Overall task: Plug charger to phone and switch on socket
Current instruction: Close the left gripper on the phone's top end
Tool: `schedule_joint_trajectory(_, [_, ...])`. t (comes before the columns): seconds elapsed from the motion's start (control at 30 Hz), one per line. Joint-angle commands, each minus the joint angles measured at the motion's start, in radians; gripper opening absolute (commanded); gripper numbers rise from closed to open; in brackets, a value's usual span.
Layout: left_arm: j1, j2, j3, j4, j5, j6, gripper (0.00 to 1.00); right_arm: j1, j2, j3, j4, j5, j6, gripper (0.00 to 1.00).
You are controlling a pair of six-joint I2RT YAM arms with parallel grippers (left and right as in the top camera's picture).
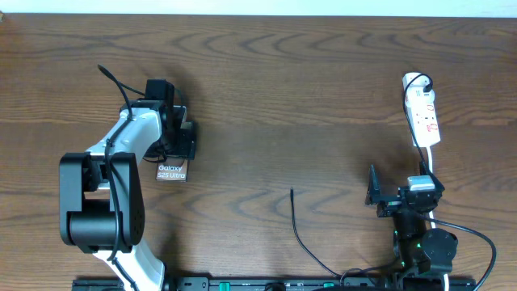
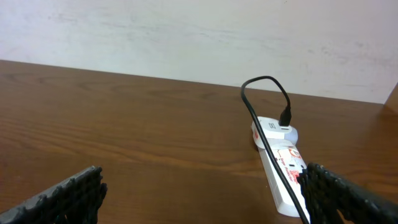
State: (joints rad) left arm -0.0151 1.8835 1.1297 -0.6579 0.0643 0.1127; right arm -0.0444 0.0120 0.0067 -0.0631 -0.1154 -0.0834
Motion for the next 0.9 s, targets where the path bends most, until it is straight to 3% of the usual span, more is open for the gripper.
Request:
schedule_joint_trajectory(0.0, [0.002, 0.052, -0.013, -0.002, 0.006, 0.013, 0.79, 0.007, -0.005, -0.001, -0.004, 0.004, 0.011, 0.99])
schedule_joint_trajectory(0.87, [0.002, 0.052, -0.013, -0.002, 0.006, 0.013, 0.68, 0.007, -0.005, -0.001, -0.005, 0.004, 0.011, 0.99])
